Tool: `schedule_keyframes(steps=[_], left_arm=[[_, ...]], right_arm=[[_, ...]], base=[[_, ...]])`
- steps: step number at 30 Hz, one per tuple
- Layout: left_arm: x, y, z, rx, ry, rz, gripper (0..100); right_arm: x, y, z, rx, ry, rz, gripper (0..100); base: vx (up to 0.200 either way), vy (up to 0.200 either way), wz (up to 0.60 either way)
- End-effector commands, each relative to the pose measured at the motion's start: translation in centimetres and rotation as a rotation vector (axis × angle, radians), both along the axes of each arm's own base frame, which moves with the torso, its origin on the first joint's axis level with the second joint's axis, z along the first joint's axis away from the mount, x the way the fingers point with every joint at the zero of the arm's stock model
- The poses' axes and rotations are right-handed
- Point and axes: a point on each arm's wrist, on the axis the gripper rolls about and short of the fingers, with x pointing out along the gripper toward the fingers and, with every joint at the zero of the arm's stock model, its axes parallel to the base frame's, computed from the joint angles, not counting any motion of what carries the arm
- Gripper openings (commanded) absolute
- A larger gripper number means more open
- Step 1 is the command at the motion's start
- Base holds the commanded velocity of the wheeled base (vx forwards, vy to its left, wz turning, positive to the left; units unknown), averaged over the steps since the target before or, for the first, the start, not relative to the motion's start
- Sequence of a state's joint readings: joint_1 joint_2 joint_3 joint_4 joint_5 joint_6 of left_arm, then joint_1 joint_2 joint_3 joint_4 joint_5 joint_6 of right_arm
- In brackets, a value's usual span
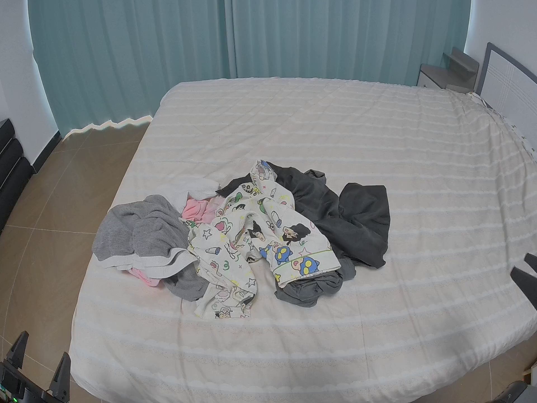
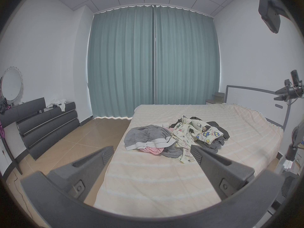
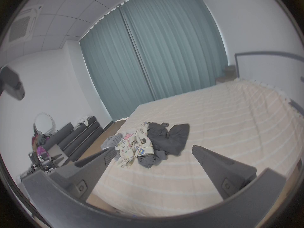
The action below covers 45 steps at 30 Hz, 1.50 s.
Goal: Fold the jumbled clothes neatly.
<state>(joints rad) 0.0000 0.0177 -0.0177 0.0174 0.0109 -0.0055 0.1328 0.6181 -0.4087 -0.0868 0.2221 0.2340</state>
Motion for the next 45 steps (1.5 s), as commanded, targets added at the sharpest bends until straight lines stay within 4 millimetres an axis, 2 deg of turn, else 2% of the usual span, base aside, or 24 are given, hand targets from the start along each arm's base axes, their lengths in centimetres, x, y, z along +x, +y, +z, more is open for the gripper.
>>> schedule_keyframes(steps=[1,4,5,9,14,16,17,21,29,34,40,45], left_arm=[[0.0,0.0,-0.4,-0.002,-0.005,0.0,100],[0.0,0.0,-0.4,-0.002,-0.005,0.0,100],[0.0,0.0,-0.4,-0.004,-0.005,0.0,100],[0.0,0.0,-0.4,-0.005,-0.005,0.0,100],[0.0,0.0,-0.4,-0.007,-0.005,0.0,100],[-0.1,0.0,-0.3,-0.005,-0.007,0.0,100],[0.0,0.0,-0.4,-0.007,-0.005,0.0,100],[-0.1,0.0,-0.3,-0.007,-0.007,0.0,100],[-0.1,0.0,-0.3,-0.011,-0.007,0.0,100],[-0.1,0.0,-0.3,-0.013,-0.007,0.0,100],[-0.1,0.0,-0.3,-0.013,-0.007,0.0,100],[0.0,0.0,-0.4,-0.013,-0.005,0.0,100]], right_arm=[[14.3,6.4,-2.6,0.13,0.418,0.212,100],[14.7,6.8,-2.9,0.129,0.428,0.216,100],[17.8,9.3,-4.8,0.111,0.468,0.227,100],[22.0,12.1,-7.3,0.109,0.489,0.215,100],[25.7,14.9,-9.7,0.114,0.516,0.154,100],[26.3,15.3,-10.1,0.116,0.518,0.145,100],[27.5,16.3,-10.9,0.116,0.52,0.126,100],[29.4,17.2,-11.7,0.124,0.509,0.111,100],[32.4,19.1,-13.6,0.119,0.503,0.121,100],[33.4,19.5,-14.2,0.119,0.504,0.117,100],[33.4,19.7,-14.5,0.115,0.508,0.119,100],[32.6,20.2,-13.9,0.112,0.506,0.136,100]], base=[[0.0,0.0,0.0],[0.0,0.0,0.0],[0.0,0.0,0.0],[0.0,0.0,0.0],[0.0,0.0,0.0],[0.0,0.0,0.0],[0.0,0.0,0.0],[0.0,0.0,0.0],[0.0,0.0,0.0],[0.0,0.0,0.0],[0.0,0.0,0.0],[0.0,0.0,0.0]])
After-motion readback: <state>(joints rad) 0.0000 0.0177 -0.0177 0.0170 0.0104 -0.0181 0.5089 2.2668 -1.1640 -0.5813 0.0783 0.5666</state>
